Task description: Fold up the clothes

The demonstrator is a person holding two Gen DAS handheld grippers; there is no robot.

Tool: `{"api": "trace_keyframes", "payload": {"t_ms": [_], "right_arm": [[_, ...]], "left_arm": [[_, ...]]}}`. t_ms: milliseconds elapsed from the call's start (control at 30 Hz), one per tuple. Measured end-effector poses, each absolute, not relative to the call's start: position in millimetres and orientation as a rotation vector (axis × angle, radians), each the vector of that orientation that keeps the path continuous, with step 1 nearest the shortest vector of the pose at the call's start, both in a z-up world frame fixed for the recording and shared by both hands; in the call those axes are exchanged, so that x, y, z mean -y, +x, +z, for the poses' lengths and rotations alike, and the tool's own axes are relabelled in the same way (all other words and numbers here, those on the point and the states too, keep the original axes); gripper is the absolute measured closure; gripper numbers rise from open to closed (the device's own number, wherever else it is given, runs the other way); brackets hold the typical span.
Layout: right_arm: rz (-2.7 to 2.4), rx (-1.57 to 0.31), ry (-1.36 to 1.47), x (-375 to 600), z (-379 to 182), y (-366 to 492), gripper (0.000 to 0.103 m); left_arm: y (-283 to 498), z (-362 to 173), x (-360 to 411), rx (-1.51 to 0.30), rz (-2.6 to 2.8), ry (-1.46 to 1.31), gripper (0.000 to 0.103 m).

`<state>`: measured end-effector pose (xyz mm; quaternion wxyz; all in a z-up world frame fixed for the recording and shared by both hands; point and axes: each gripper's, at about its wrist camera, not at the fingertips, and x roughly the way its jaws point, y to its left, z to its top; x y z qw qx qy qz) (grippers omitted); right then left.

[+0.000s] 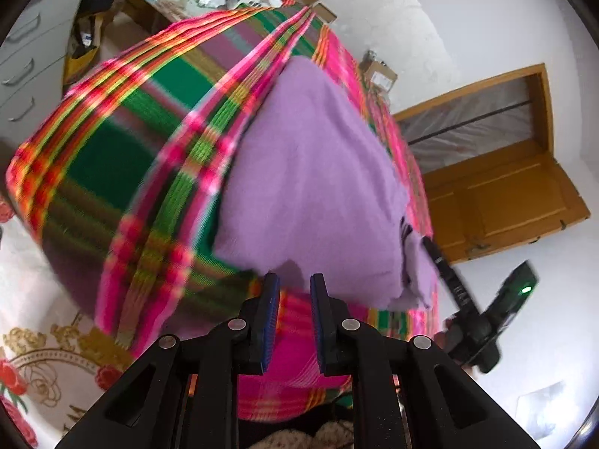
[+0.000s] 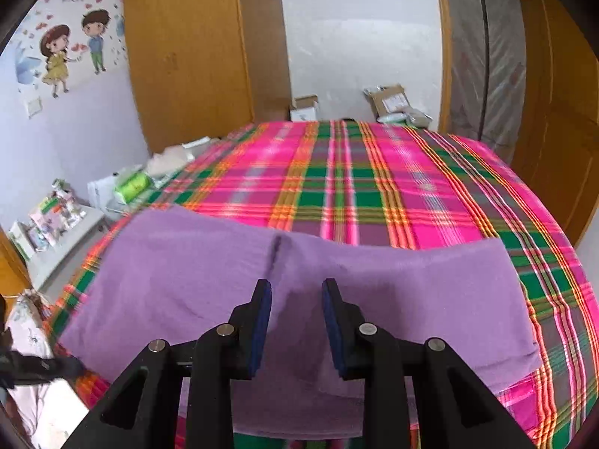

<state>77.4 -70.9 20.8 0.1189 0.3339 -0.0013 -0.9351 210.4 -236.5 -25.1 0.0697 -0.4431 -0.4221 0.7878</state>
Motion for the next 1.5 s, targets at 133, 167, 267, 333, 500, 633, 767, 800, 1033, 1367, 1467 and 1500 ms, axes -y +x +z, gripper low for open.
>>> {"api": "trace_keyframes", "payload": {"t_ms": [133, 167, 267, 333, 500, 633, 767, 800, 1033, 1367, 1467, 1500], "right_arm": [[-2.659, -0.050, 0.925, 97, 23, 86, 0.075], [-2.638, -0.066, 0.916, 104, 23, 88, 0.075], [-2.561, -0.113, 0.901, 127, 19, 95, 0.075], [-2.513, -0.140, 0.887, 141, 16, 101, 0.075], [-2.384, -0.209, 0.865, 180, 6, 115, 0.075], [-2.287, -0.258, 0.908, 209, -12, 120, 0.075], [-2.234, -0.306, 0.928, 222, -22, 128, 0.074], [-2.218, -0.302, 0.922, 224, -19, 129, 0.074], [-2.214, -0.338, 0.850, 240, -15, 143, 0.050], [-2.263, -0.471, 0.824, 263, -29, 152, 0.050], [-2.278, -0.459, 0.825, 262, -30, 152, 0.050], [-2.282, -0.453, 0.826, 261, -30, 152, 0.050]], "left_arm": [[221, -25, 248, 1.303, 2.381, -1.299, 0.087], [223, -24, 250, 1.308, 2.390, -1.282, 0.087], [227, -21, 258, 1.320, 2.404, -1.240, 0.087], [229, -19, 263, 1.320, 2.420, -1.222, 0.087], [233, -20, 273, 1.368, 2.437, -1.224, 0.087], [234, -21, 279, 1.403, 2.447, -1.220, 0.087], [241, -23, 289, 1.433, 2.453, -1.213, 0.087], [242, -24, 291, 1.442, 2.456, -1.209, 0.087], [243, -21, 302, 1.473, 2.494, -1.181, 0.087], [205, -13, 297, 1.348, 2.502, -1.181, 0.073], [187, -10, 295, 1.298, 2.487, -1.204, 0.072], [178, -11, 295, 1.282, 2.474, -1.213, 0.072]]}}
